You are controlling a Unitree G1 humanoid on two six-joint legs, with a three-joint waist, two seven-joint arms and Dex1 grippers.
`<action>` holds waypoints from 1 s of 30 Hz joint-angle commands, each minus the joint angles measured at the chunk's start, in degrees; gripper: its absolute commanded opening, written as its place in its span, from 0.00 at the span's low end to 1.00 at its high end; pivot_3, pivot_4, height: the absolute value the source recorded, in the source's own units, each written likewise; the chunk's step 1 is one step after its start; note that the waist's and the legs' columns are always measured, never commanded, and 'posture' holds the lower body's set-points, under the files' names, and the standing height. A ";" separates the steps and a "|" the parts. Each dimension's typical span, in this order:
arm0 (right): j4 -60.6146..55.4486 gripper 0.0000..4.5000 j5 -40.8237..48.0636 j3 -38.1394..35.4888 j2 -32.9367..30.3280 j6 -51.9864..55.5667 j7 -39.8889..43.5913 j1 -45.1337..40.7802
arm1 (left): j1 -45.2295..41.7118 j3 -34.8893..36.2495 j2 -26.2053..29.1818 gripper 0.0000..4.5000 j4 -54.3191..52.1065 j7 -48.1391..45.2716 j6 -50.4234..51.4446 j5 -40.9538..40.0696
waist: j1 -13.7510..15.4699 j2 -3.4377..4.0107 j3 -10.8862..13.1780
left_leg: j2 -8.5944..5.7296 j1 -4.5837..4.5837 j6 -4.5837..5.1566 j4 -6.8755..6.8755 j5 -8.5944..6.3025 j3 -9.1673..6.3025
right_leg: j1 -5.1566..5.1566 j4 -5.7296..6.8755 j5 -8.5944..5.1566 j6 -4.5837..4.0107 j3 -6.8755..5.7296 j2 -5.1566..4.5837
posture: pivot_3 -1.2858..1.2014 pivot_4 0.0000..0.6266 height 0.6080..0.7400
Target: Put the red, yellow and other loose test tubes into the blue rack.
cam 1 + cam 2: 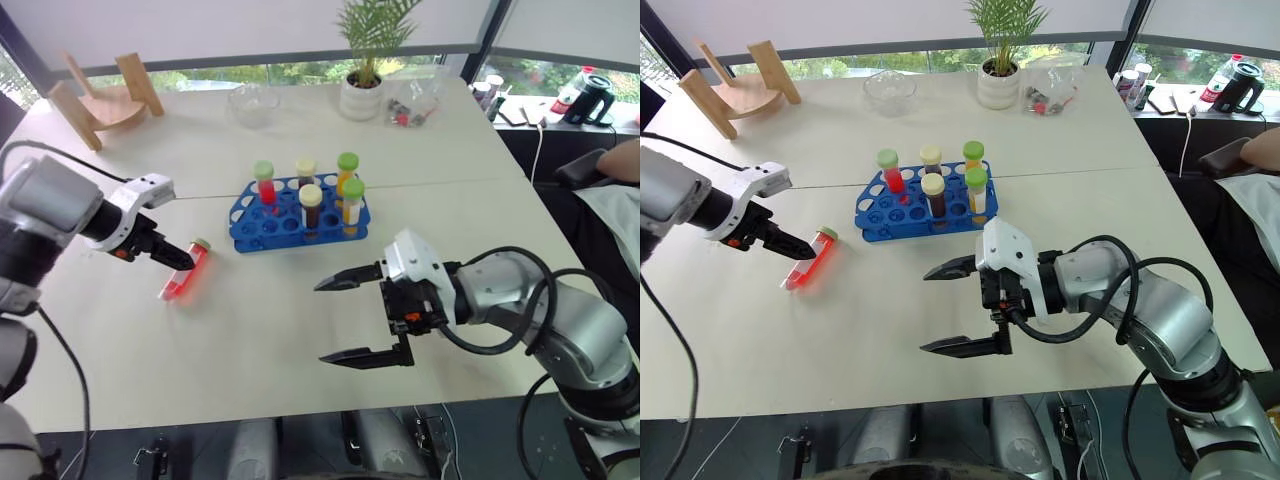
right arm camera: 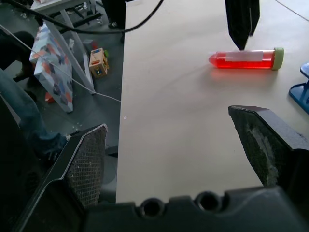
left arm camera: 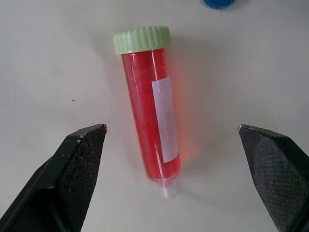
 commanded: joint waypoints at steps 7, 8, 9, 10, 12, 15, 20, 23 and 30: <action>-1.46 1.00 -1.84 0.27 1.85 -1.85 -5.83 0.11 | 0.07 -1.85 -6.98 0.81 8.09 3.11 -6.94 3.95 | 0.10 -0.02 0.00 | 0.01 -0.03 -0.01 0.01 0.00 -0.01 | -0.02 -0.02 0.00 0.00 0.00 -0.01 | 0.52 0.24 1.00; -1.21 1.00 -2.39 0.53 2.18 -2.28 -6.29 0.24 | 0.33 -2.00 -7.33 0.71 8.52 3.17 -7.91 4.47 | 0.10 -0.02 0.00 | 0.00 -0.03 -0.01 0.03 0.01 -0.01 | -0.02 0.00 0.01 0.00 0.00 -0.03 | 0.52 0.24 1.00; -1.07 1.00 -2.89 0.90 2.40 -2.43 -6.70 0.48 | 0.41 -1.88 -7.73 0.60 9.02 3.33 -8.10 4.83 | 0.08 -0.01 0.00 | -0.01 -0.02 -0.01 0.03 0.01 0.00 | -0.02 0.00 0.01 0.00 0.01 -0.03 | 0.52 0.24 1.00; -1.04 1.00 -3.27 1.28 2.54 -2.59 -6.91 0.73 | 0.45 -1.90 -7.92 0.47 9.27 3.28 -8.08 5.04 | 0.11 -0.02 -0.01 | -0.02 -0.02 -0.01 0.03 0.01 0.01 | -0.01 0.00 0.01 0.00 0.02 -0.04 | 0.52 0.24 1.00; -1.09 1.00 -3.60 1.67 2.62 -2.70 -7.19 1.49 | 0.62 -1.80 -8.15 0.24 9.18 3.25 -8.41 5.54 | 0.10 -0.02 0.00 | -0.02 -0.02 -0.01 0.03 0.01 0.00 | -0.01 0.00 0.01 0.00 0.02 -0.03 | 0.52 0.24 1.00; -0.93 1.00 -4.24 1.79 2.15 -3.04 -7.28 2.53 | 1.43 0.04 -7.30 0.18 7.86 3.26 -11.27 5.78 | 0.17 -0.02 -0.01 | -0.02 -0.02 -0.01 0.02 0.01 0.00 | -0.01 0.00 0.01 0.00 0.02 -0.04 | 0.52 0.24 1.00; 0.00 1.00 -5.27 -0.50 -1.07 -4.27 -5.62 5.81 | 7.44 14.06 -2.71 0.18 8.93 8.65 -43.69 5.91 | 0.46 0.00 -0.02 | -0.01 0.04 -0.05 0.02 0.04 -0.01 | -0.01 0.10 0.01 -0.01 0.02 -0.06 | 0.52 0.24 1.00; 0.84 1.00 -4.22 -4.41 -2.85 -2.91 -6.67 8.00 | 11.06 30.03 -1.78 0.18 7.13 4.54 -45.16 -5.31 | 0.87 -0.04 0.01 | 0.08 0.02 -0.15 0.09 0.11 -0.06 | -0.02 0.16 0.08 -0.12 -0.05 0.01 | 0.52 0.24 1.00; 7.53 1.00 -1.00 -12.48 -2.48 0.64 -9.39 5.95 | 21.82 54.71 -18.31 0.18 -18.63 21.74 -40.13 -24.07 | 2.24 -0.05 -0.03 | 0.03 0.02 -0.15 0.13 0.10 -0.01 | 0.12 0.04 0.07 -0.05 -0.05 -0.10 | 0.52 0.24 1.00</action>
